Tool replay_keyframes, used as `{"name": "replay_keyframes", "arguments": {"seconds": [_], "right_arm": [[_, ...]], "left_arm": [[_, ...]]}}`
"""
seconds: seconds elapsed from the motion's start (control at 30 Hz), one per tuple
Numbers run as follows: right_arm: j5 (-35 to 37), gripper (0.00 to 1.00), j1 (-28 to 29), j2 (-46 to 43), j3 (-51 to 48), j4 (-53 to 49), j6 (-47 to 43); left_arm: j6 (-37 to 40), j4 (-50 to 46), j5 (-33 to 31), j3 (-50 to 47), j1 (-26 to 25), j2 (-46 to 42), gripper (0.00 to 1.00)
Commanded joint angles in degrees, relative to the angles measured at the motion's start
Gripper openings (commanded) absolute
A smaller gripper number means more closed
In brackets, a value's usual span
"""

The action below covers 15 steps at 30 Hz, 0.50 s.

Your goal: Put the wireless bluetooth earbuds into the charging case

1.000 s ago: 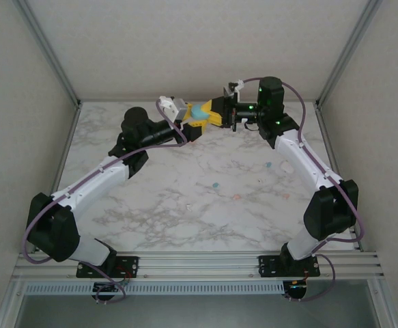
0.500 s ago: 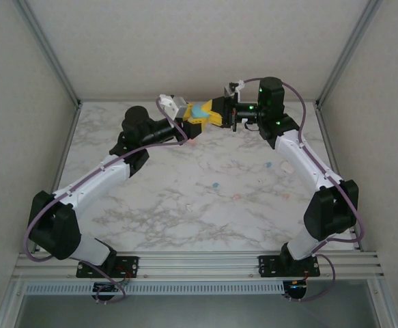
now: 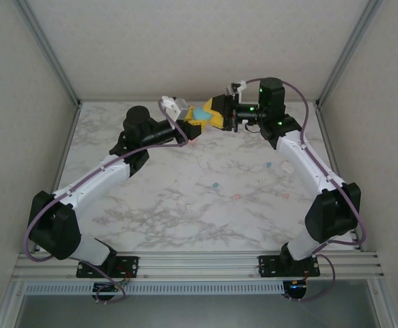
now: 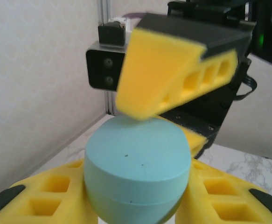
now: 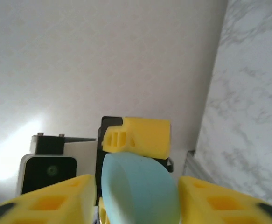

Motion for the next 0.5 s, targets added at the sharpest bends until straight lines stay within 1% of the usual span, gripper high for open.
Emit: {"name": "replay_keyframes", "arguments": {"seconds": [0.0, 0.07, 0.1, 0.17, 0.23, 0.3, 0.37, 0.47], "right_arm": [[8.0, 0.58, -1.1, -4.3, 5.3, -13.8, -15.3], [13.0, 0.63, -1.4, -6.0, 7.1, -20.0, -25.4], [15.5, 0.64, -1.4, -7.2, 7.2, -21.5, -30.6], [17.9, 0.65, -1.3, -9.9, 4.8, -20.9, -41.5], [19.4, 0.63, -1.3, -12.4, 1.0, -18.9, -51.4], [17.9, 0.63, -1.2, -15.1, -3.5, -16.2, -63.1], [17.3, 0.63, -0.6, -16.6, -6.4, -14.8, -70.9], [18.6, 0.64, 0.1, -15.9, -5.3, -17.2, -75.4]], "left_arm": [[2.4, -2.5, 2.6, 1.2, -0.6, -1.1, 0.24], [2.2, -2.4, 3.3, 0.7, -0.7, -1.3, 0.24], [1.9, -2.3, 3.6, 0.4, -0.7, -1.3, 0.24], [1.2, -2.0, 4.5, 0.1, -0.7, -1.3, 0.24], [0.0, -1.0, 5.1, -0.1, -0.8, -1.2, 0.24], [-1.8, 1.3, 5.8, -0.6, -0.9, -0.9, 0.24], [-3.2, 2.6, 6.3, -0.7, -1.0, -0.5, 0.24], [-3.8, 2.9, 7.1, -0.3, -1.5, -0.1, 0.24]]}}
